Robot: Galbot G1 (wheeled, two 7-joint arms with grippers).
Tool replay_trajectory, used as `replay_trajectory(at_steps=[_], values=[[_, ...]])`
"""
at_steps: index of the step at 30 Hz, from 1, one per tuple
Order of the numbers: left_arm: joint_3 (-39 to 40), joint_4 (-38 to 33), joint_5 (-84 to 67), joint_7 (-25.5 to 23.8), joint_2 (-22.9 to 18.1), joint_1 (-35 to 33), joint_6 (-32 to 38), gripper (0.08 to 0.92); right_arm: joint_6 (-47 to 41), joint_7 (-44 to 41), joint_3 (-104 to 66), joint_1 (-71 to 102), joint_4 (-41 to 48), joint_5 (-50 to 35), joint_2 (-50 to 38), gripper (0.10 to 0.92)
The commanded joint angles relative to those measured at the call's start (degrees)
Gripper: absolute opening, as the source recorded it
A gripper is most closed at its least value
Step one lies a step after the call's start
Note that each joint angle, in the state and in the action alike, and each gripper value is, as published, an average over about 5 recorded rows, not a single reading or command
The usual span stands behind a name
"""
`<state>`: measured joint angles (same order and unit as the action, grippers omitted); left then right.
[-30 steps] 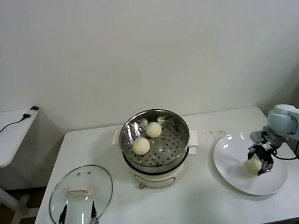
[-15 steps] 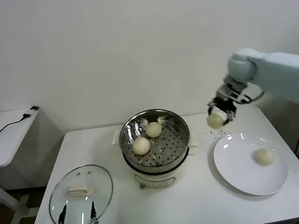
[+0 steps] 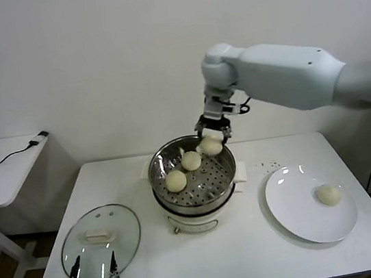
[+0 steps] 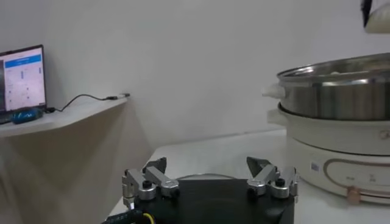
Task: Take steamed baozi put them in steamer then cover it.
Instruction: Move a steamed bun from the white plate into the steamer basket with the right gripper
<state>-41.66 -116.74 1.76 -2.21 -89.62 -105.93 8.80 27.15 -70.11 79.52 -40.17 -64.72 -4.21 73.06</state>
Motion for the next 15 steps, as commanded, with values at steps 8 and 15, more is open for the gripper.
replay_trajectory(at_steps=[8,15], values=[[-0.36,0.59,-0.52,0.04,-0.09,0.06,0.01,0.823,5.09,0.62,0.78,8.02,-4.55,8.56,5.75,0.687],[-0.28,1.12,-0.73,0.04,-0.24,0.15,0.00,0.823,3.79,0.74,1.74,8.90,-5.32,5.77,5.53,0.689]])
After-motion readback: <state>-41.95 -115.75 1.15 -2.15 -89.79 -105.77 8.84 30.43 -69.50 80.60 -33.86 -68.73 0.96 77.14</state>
